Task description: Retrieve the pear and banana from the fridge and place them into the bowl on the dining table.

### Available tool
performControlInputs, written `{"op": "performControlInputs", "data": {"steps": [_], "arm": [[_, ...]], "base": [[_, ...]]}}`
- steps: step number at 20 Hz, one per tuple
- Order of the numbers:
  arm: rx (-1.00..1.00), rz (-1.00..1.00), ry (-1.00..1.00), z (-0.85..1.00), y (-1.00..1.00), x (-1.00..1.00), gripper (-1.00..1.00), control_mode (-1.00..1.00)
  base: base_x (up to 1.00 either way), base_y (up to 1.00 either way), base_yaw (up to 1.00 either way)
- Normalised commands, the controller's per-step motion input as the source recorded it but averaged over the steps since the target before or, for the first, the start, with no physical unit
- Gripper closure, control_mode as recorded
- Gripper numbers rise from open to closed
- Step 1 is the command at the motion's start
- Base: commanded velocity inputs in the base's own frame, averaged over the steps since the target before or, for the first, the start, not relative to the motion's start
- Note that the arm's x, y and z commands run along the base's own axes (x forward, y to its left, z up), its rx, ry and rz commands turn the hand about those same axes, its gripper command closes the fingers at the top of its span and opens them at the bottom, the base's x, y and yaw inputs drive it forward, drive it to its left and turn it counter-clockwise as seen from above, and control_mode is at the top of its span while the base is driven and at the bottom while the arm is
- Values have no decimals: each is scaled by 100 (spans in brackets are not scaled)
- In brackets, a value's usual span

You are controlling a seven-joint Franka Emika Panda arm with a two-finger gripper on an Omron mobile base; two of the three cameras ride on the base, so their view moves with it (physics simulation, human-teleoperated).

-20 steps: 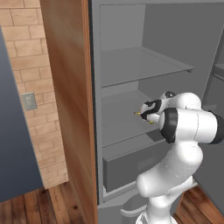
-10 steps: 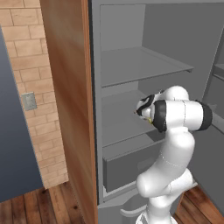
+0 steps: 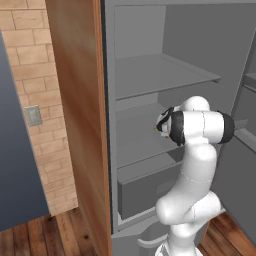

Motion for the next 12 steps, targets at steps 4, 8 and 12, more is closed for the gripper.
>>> {"op": "performControlInputs", "data": {"steps": [4, 8, 12], "arm": [[0, 0, 1, -71, 0, 21, 100, -100], [0, 0, 2, -58, 18, -22, 100, -100], [-1, 0, -5, -7, 49, -93, 100, -100]], "base": [[0, 0, 0], [0, 0, 0], [0, 0, 0]]}}
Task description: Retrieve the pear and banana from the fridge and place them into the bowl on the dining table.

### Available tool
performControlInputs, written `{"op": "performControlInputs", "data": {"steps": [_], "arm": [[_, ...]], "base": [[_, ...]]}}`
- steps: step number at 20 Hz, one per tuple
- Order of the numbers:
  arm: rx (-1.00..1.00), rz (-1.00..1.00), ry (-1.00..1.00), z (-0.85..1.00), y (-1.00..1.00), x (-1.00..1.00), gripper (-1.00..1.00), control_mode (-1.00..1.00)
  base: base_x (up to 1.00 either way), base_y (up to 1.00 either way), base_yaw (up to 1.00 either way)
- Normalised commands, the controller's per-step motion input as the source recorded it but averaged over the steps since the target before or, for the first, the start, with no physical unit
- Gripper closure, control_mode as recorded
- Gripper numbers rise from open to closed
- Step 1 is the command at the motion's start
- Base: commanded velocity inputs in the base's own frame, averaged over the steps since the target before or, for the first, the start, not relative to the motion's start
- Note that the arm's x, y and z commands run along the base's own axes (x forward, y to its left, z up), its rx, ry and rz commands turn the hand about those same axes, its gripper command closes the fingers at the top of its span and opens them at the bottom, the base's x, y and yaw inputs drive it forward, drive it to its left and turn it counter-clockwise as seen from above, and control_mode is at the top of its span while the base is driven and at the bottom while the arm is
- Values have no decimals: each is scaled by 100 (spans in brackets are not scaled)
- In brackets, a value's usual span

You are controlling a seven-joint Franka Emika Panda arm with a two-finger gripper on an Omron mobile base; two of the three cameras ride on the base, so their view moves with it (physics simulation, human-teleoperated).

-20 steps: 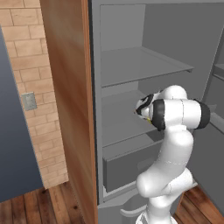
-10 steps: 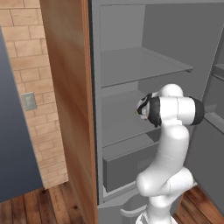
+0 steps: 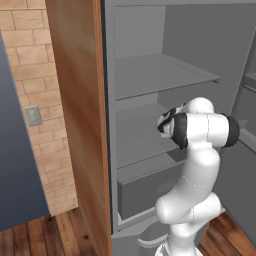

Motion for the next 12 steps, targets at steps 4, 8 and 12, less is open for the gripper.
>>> {"op": "performControlInputs", "data": {"steps": [4, 8, 12], "arm": [[-3, 1, -10, 23, 52, -100, 100, -100], [-4, 6, -9, 76, 39, -98, 100, -100], [-3, 6, -10, 100, 4, -94, 100, -100]], "base": [[0, 0, 0], [0, 0, 0], [0, 0, 0]]}}
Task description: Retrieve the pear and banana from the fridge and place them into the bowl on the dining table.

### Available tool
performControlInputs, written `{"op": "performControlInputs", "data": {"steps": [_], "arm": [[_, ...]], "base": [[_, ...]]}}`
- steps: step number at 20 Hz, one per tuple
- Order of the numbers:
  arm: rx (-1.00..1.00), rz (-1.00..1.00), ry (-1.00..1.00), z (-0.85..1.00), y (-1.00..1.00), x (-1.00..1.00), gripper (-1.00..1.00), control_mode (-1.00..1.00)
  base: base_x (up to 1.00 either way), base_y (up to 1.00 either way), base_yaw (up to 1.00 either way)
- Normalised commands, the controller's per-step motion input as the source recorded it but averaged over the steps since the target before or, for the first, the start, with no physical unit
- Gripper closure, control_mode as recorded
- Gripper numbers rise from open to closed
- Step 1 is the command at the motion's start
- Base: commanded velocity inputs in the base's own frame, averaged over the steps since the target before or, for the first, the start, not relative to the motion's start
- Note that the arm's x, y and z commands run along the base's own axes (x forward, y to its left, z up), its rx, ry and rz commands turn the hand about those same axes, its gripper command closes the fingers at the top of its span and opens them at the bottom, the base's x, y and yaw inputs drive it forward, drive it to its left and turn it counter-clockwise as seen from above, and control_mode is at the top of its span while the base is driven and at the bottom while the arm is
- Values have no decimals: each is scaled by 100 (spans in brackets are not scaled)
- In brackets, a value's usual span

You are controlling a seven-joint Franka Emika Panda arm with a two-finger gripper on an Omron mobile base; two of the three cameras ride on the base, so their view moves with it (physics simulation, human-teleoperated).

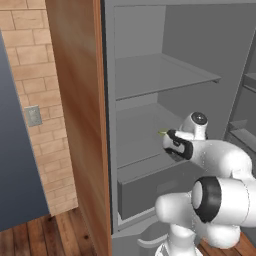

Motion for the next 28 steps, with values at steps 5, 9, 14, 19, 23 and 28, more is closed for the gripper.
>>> {"op": "performControlInputs", "data": {"steps": [5, 9, 14, 19, 23, 28], "arm": [[-3, 1, -8, 100, -15, -90, 100, -100], [-3, 0, -1, 100, -28, -75, 100, -100], [-3, 0, 0, 100, -18, -70, 100, -100], [-3, 0, 2, 100, -3, -72, 100, -100], [-3, 1, 15, 84, 0, -70, 100, -100], [-1, 2, 13, 36, 0, -70, 100, -100]], "base": [[0, 0, 0], [0, 0, 0], [0, 0, 0], [0, 0, 0], [0, 0, 0], [0, 0, 0]]}}
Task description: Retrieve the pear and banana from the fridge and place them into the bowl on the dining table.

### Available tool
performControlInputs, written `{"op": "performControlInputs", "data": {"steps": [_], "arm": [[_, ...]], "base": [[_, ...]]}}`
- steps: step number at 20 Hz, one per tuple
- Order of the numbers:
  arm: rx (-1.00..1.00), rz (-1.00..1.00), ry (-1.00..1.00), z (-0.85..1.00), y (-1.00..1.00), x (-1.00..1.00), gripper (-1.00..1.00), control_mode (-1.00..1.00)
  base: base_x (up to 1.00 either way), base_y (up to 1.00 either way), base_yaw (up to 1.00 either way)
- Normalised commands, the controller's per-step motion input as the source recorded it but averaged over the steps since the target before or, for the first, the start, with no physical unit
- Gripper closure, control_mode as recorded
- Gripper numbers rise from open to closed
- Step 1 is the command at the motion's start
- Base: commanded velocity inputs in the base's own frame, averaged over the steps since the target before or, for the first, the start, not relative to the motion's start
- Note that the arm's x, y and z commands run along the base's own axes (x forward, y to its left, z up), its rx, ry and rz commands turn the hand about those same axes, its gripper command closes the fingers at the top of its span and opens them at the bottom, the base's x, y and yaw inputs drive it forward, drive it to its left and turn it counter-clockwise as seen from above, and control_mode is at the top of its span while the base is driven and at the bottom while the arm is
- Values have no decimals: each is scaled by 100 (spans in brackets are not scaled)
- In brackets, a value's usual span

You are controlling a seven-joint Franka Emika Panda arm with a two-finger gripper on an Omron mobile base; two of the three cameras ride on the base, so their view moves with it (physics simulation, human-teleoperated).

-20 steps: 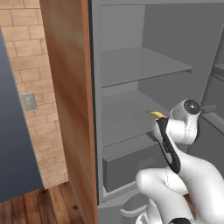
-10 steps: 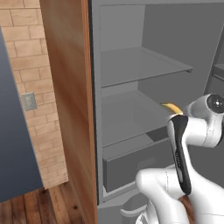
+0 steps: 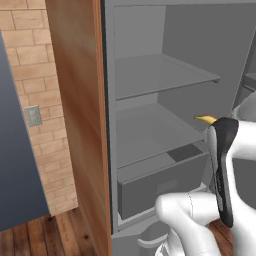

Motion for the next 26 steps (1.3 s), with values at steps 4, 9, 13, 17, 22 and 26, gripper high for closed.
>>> {"op": "performControlInputs", "data": {"steps": [4, 9, 13, 17, 22, 26], "arm": [[0, 5, 13, 0, 0, -41, 100, -100], [0, 12, 19, -32, 0, -18, 100, -100], [0, 9, 13, -29, 7, -12, 100, 100], [0, 0, 0, 0, 0, 0, 100, 100], [0, 0, 0, 0, 0, 0, 100, 100], [0, 0, 0, 0, 0, 0, 100, 100]], "base": [[0, 0, 0], [0, 0, 0], [-2, 5, 3], [-11, 17, 9], [-48, 15, 3], [-90, 10, 0]]}}
